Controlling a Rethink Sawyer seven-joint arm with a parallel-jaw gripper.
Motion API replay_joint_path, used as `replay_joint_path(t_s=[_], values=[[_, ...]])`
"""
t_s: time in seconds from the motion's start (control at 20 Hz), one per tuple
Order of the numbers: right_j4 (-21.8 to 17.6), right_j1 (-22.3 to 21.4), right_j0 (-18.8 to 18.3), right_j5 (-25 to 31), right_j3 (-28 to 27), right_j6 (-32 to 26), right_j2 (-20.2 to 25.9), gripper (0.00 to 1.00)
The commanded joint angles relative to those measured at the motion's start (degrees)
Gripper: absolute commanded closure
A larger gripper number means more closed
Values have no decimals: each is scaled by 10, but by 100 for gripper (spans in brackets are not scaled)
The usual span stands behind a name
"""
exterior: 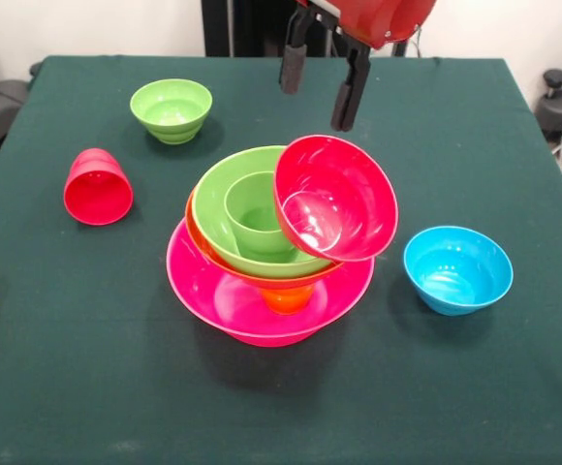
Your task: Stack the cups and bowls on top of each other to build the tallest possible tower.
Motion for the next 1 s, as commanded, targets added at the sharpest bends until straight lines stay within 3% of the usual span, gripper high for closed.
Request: replay_joint_path(t_s=[0.05, 0.25, 0.55, 1.0], values=[[-39, 50, -14, 3, 61, -138, 78, 0], [-43, 51, -15, 16, 63, -132, 76, 0], [-45, 49, -21, -26, 78, -116, 74, 0], [-48, 59, -37, -4, 66, -135, 85, 0]])
